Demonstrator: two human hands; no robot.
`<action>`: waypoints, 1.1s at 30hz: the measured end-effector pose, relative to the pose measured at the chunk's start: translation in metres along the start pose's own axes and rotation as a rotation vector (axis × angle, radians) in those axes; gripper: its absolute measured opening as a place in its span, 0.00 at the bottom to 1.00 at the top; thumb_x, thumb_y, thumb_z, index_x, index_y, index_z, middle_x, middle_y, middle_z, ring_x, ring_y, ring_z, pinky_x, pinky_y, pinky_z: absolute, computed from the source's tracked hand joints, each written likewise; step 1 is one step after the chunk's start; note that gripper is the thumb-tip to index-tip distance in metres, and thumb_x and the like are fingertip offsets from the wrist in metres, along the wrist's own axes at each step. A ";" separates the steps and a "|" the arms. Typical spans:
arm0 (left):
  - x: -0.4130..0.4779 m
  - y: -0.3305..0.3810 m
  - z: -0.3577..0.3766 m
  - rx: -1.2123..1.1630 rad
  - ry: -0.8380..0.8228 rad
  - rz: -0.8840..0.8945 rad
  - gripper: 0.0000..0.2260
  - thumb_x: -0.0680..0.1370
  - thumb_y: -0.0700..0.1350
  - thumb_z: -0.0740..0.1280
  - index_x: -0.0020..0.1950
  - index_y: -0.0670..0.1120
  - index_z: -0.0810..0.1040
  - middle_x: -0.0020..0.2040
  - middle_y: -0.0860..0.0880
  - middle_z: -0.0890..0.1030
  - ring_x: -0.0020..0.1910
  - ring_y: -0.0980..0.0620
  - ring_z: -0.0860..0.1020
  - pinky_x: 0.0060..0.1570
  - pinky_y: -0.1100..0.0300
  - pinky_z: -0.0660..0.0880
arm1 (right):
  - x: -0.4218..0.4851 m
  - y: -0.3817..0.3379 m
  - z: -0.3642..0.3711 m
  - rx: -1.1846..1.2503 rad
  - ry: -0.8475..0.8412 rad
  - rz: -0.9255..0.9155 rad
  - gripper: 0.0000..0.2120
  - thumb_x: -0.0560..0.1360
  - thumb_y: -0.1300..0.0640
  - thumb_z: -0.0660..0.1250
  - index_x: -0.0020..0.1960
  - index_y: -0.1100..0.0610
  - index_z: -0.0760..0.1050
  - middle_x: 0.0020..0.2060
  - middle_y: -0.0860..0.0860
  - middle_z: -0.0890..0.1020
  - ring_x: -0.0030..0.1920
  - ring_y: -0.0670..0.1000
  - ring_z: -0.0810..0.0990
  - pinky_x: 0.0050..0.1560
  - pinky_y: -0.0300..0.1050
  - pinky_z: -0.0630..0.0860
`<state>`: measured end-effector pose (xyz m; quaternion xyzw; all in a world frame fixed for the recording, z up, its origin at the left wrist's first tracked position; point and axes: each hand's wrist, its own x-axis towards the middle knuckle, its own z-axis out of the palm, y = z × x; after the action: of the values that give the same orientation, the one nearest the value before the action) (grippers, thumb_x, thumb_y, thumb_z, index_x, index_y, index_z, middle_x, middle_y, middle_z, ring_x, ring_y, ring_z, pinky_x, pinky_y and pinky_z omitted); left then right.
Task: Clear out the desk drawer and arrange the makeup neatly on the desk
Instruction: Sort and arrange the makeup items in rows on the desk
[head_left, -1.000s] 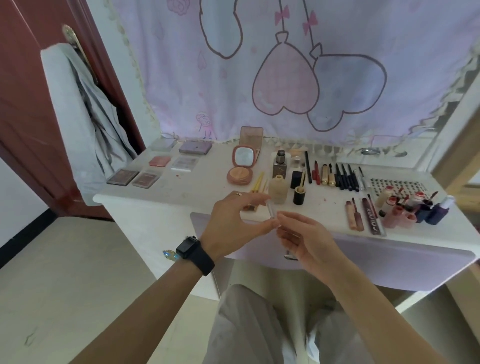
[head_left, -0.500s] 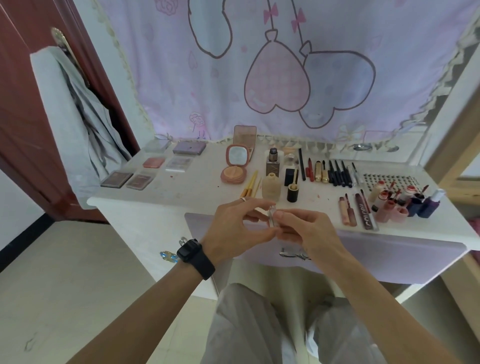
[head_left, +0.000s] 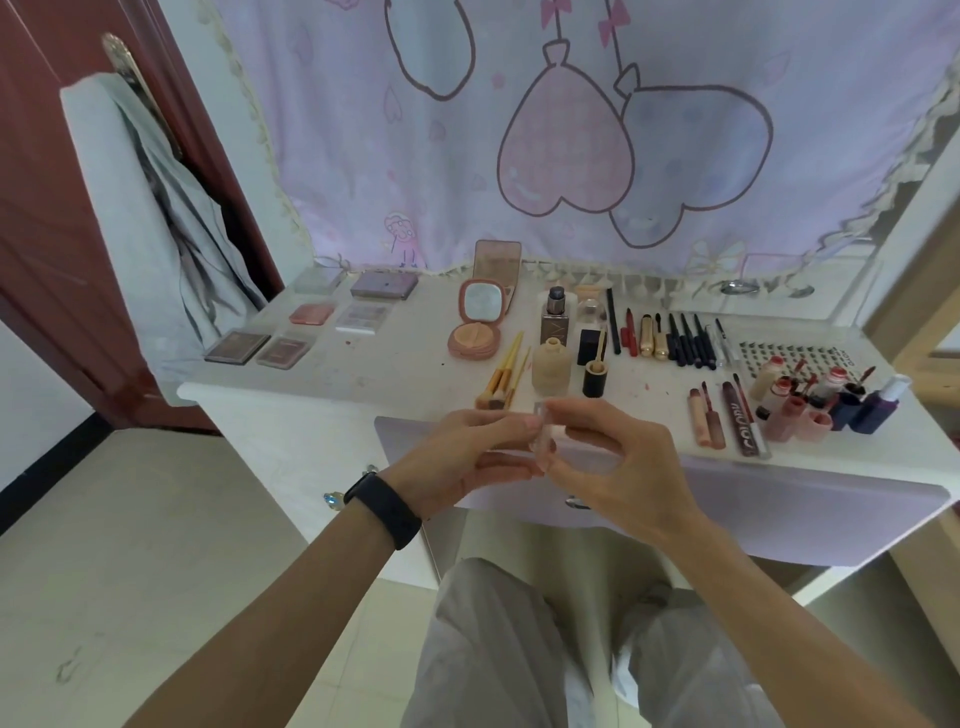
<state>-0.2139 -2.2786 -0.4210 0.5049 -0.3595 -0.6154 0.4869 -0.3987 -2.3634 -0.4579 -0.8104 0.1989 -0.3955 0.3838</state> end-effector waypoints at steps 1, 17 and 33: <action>0.001 -0.001 0.000 -0.010 0.025 0.033 0.20 0.74 0.50 0.74 0.62 0.42 0.81 0.57 0.40 0.84 0.55 0.44 0.84 0.52 0.60 0.80 | 0.000 0.002 0.000 0.052 -0.017 0.052 0.24 0.72 0.51 0.78 0.66 0.50 0.78 0.59 0.40 0.83 0.61 0.45 0.82 0.61 0.39 0.78; -0.001 -0.017 0.003 0.744 0.239 0.557 0.20 0.72 0.48 0.77 0.63 0.49 0.79 0.57 0.55 0.83 0.53 0.59 0.83 0.54 0.62 0.80 | 0.012 -0.007 0.001 0.557 -0.041 0.666 0.06 0.76 0.57 0.73 0.52 0.57 0.85 0.44 0.57 0.88 0.47 0.55 0.88 0.43 0.39 0.83; 0.006 -0.015 0.013 0.117 0.279 0.205 0.13 0.77 0.42 0.72 0.62 0.45 0.83 0.53 0.43 0.85 0.50 0.47 0.85 0.48 0.59 0.82 | 0.010 -0.004 0.005 0.178 0.076 0.463 0.08 0.77 0.53 0.72 0.55 0.50 0.86 0.41 0.44 0.88 0.43 0.45 0.87 0.45 0.39 0.83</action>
<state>-0.2298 -2.2812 -0.4334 0.5738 -0.3731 -0.4646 0.5619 -0.3883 -2.3649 -0.4518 -0.6906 0.3582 -0.3432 0.5262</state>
